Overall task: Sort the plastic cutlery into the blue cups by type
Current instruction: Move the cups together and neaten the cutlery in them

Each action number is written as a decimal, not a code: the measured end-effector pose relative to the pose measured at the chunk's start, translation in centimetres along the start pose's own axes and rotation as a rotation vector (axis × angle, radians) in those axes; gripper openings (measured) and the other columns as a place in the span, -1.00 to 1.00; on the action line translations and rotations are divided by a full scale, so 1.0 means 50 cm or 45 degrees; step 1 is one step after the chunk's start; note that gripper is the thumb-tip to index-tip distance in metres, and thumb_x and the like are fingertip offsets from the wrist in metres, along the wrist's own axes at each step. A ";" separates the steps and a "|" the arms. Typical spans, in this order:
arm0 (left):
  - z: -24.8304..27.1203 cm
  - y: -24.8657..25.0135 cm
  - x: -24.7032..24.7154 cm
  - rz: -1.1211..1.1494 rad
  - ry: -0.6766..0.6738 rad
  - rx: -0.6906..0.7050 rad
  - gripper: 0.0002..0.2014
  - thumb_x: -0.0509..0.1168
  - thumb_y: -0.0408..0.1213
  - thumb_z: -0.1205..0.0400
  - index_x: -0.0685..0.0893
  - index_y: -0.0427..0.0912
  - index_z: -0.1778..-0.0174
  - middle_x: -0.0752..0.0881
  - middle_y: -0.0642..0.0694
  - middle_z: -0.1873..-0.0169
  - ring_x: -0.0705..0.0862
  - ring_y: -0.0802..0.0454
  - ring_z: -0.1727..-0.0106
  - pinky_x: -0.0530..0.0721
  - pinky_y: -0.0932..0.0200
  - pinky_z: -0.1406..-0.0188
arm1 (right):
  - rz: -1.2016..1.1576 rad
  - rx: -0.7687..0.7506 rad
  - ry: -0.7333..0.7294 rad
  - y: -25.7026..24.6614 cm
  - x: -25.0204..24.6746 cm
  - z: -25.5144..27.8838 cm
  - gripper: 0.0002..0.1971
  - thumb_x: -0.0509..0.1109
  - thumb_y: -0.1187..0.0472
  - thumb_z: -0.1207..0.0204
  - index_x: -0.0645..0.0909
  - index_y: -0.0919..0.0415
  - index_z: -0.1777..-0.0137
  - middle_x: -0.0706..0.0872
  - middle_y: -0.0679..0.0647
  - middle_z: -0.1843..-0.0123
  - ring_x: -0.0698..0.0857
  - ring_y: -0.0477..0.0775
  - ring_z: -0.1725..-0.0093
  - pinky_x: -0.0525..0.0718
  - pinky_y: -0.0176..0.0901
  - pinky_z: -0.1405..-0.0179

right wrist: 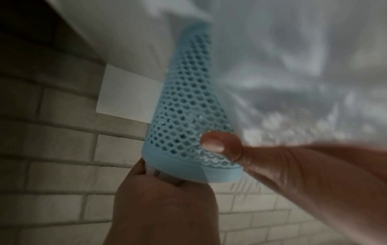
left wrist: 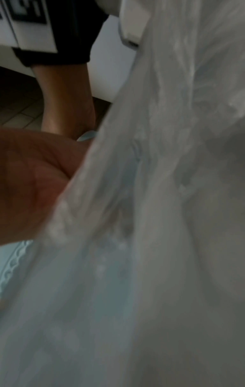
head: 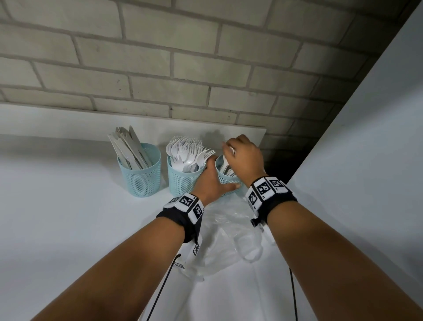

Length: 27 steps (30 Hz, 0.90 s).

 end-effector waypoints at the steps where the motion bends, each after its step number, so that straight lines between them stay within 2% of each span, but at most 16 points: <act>1: 0.000 -0.001 0.000 0.000 -0.006 -0.004 -0.07 0.60 -0.15 -0.32 0.20 -0.21 -0.49 0.44 -0.13 -0.45 0.48 -0.04 -0.43 0.44 0.22 -0.32 | 0.013 -0.021 0.041 -0.002 -0.004 0.005 -0.61 0.20 -0.03 -0.55 0.75 0.24 0.16 0.72 0.19 0.17 0.70 0.23 0.27 0.52 -0.21 0.37; 3: 0.001 0.002 -0.001 -0.010 -0.009 -0.006 -0.07 0.60 -0.13 -0.32 0.19 -0.21 -0.50 0.45 -0.12 -0.44 0.49 -0.04 -0.42 0.46 0.20 -0.32 | 0.016 -0.020 0.088 0.002 -0.012 0.005 -0.62 0.26 -0.03 -0.53 0.72 0.27 0.23 0.70 0.19 0.26 0.68 0.23 0.32 0.44 -0.24 0.41; 5: 0.002 0.003 -0.003 -0.010 -0.008 -0.007 -0.07 0.60 -0.14 -0.33 0.18 -0.22 -0.50 0.45 -0.13 -0.43 0.49 -0.05 -0.41 0.44 0.23 -0.30 | -0.061 0.008 0.050 0.005 -0.012 -0.003 -0.62 0.31 -0.03 -0.56 0.70 0.32 0.18 0.70 0.22 0.20 0.67 0.21 0.21 0.50 -0.17 0.33; 7: 0.004 0.005 -0.004 -0.014 -0.012 -0.013 -0.07 0.60 -0.14 -0.33 0.19 -0.23 -0.50 0.46 -0.14 -0.41 0.49 -0.05 -0.39 0.42 0.25 -0.27 | -0.175 0.025 0.029 0.003 -0.016 -0.003 -0.59 0.27 -0.05 -0.59 0.70 0.33 0.13 0.71 0.24 0.11 0.64 0.23 0.05 0.54 -0.10 0.16; 8: 0.003 0.004 -0.004 -0.011 -0.018 -0.020 -0.07 0.60 -0.14 -0.32 0.19 -0.23 -0.49 0.48 -0.15 -0.39 0.51 -0.06 -0.37 0.43 0.25 -0.25 | -0.182 0.029 0.016 0.000 -0.018 -0.001 -0.55 0.21 -0.09 -0.60 0.71 0.30 0.07 0.72 0.22 0.04 0.61 0.25 -0.04 0.55 -0.05 0.06; 10: 0.005 0.006 -0.004 -0.005 -0.028 -0.036 -0.07 0.61 -0.14 -0.31 0.20 -0.23 -0.49 0.51 -0.14 -0.35 0.54 -0.06 -0.34 0.47 0.22 -0.25 | -0.053 0.077 -0.055 0.002 -0.018 0.001 -0.50 0.09 -0.18 -0.61 0.69 0.15 -0.17 0.67 0.17 -0.24 0.53 0.27 -0.26 0.54 0.07 -0.18; 12: 0.008 0.008 -0.006 0.010 -0.030 -0.064 -0.06 0.61 -0.15 -0.30 0.20 -0.23 -0.49 0.51 -0.12 -0.35 0.53 -0.05 -0.34 0.48 0.20 -0.29 | 0.079 0.185 -0.147 0.020 -0.018 0.004 -0.50 0.05 -0.20 -0.65 0.51 0.02 -0.43 0.42 0.15 -0.53 0.38 0.27 -0.46 0.43 0.17 -0.39; 14: 0.008 0.004 -0.005 0.018 -0.042 -0.102 -0.07 0.62 -0.16 -0.29 0.21 -0.23 -0.48 0.51 -0.11 -0.35 0.53 -0.04 -0.35 0.48 0.16 -0.34 | 0.023 0.247 -0.248 0.038 -0.014 0.006 -0.46 0.01 -0.21 -0.65 0.33 -0.03 -0.56 0.24 0.14 -0.63 0.28 0.27 -0.55 0.34 0.20 -0.47; 17: 0.015 0.001 -0.004 -0.034 -0.106 -0.185 -0.08 0.60 -0.08 -0.31 0.23 -0.26 -0.47 0.54 -0.13 -0.35 0.54 -0.09 -0.36 0.51 -0.01 -0.39 | -0.179 0.197 -0.425 0.041 0.006 0.010 -0.37 -0.06 -0.28 -0.62 0.21 0.00 -0.62 0.27 0.17 -0.63 0.30 0.29 -0.58 0.33 0.25 -0.52; 19: 0.027 0.003 -0.006 -0.101 -0.181 -0.235 -0.12 0.56 -0.01 -0.34 0.28 -0.27 -0.46 0.55 -0.07 -0.32 0.53 -0.05 -0.37 0.48 0.01 -0.41 | -0.306 0.272 -0.347 0.052 -0.008 0.008 -0.35 -0.05 -0.28 -0.62 0.15 0.01 -0.63 0.26 0.17 -0.64 0.27 0.24 -0.60 0.27 0.24 -0.56; 21: 0.045 0.018 -0.007 -0.149 -0.279 -0.204 -0.20 0.51 -0.04 -0.43 0.29 -0.22 -0.50 0.53 0.03 -0.29 0.50 0.05 -0.37 0.40 0.19 -0.39 | -0.423 0.416 -0.209 0.070 -0.033 0.015 -0.37 -0.04 -0.25 -0.64 0.14 0.01 -0.64 0.25 0.16 -0.65 0.26 0.21 -0.61 0.24 0.21 -0.58; 23: 0.065 0.036 -0.014 -0.191 -0.325 -0.167 -0.15 0.45 -0.05 -0.49 0.15 -0.20 -0.60 0.49 0.00 -0.38 0.44 0.03 -0.44 0.33 0.30 -0.30 | -0.533 0.602 -0.049 0.095 -0.057 0.036 -0.40 -0.04 -0.23 -0.65 0.21 0.06 -0.61 0.34 0.16 -0.60 0.34 0.24 -0.56 0.30 0.19 -0.54; 25: 0.089 0.051 -0.029 -0.251 -0.324 -0.185 -0.16 0.38 0.00 -0.54 0.12 -0.27 -0.61 0.52 -0.12 -0.40 0.47 -0.06 -0.44 0.39 0.25 -0.28 | -0.539 0.827 0.036 0.127 -0.065 0.076 -0.42 -0.05 -0.20 -0.66 0.30 0.13 -0.55 0.42 0.24 -0.52 0.39 0.30 -0.49 0.35 0.17 -0.46; 27: 0.118 0.063 -0.052 -0.373 -0.296 -0.247 -0.27 0.25 0.04 -0.62 0.24 -0.44 -0.52 0.63 -0.34 -0.17 0.60 -0.20 -0.23 0.51 0.11 -0.15 | -0.435 1.036 -0.063 0.153 -0.050 0.128 -0.43 -0.05 -0.16 -0.68 0.31 0.21 -0.52 0.40 0.32 -0.50 0.40 0.35 -0.45 0.36 0.15 -0.38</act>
Point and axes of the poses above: each hand's wrist, its own z-axis away from the middle knuckle, its own x-axis out of the palm, y = z × x, the point moved 8 cm from there along -z, towards the middle knuckle
